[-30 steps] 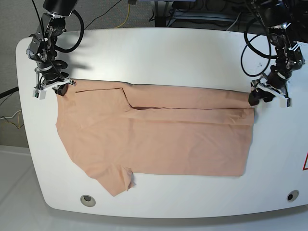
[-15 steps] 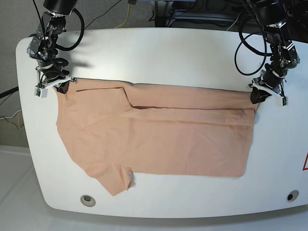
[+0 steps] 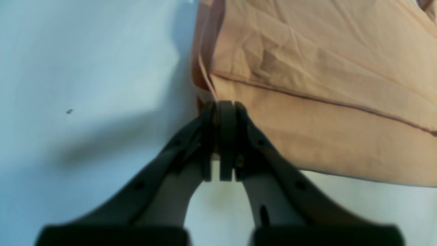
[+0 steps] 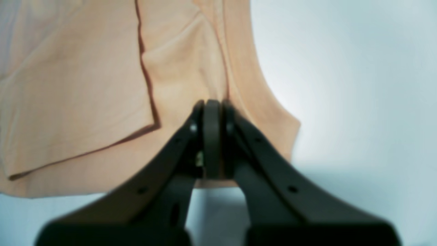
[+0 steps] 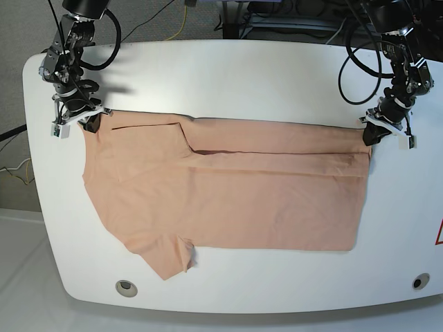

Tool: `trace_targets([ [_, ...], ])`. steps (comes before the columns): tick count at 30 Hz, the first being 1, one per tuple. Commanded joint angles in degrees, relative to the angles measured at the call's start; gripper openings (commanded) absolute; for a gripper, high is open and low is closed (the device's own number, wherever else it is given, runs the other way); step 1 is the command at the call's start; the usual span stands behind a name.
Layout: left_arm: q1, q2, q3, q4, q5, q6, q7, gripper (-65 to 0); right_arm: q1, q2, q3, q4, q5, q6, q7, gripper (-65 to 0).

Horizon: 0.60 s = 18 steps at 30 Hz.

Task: Fold the T-shirt properly
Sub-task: 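Close both grippers on the ends of the folded shoulder edge, then drag the folded shirt toward the robot with both grippers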

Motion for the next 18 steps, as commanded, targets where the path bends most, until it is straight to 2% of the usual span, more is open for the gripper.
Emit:
trace_targets([
  [1, 0.2, -1.4, -0.6, 2.1, -1.5, -0.6, -1.1, -65.0, 0.1, 0.7, 0.5, 0.9, 0.2, -0.1, -0.1, -65.0],
  [6, 4.5, -3.0, 0.0, 4.0, -1.4, -1.2, -0.8, -62.6, -2.5, 0.7, 0.6, 2.3, 0.1, 0.4, -0.4, -65.0],
  [10, 7.5, -3.6, 0.3, 5.8, -1.3, -1.5, -1.2, -65.0, -4.7, 0.6, 0.6, 3.9, 0.1, 0.3, -0.3, -65.0],
  [18, 11.3, -4.6, 1.3, 6.5, -0.3, -1.8, -0.6, -65.0, -10.1, 0.4, 1.4, 6.6, 0.1, 0.5, -0.3, -65.0],
])
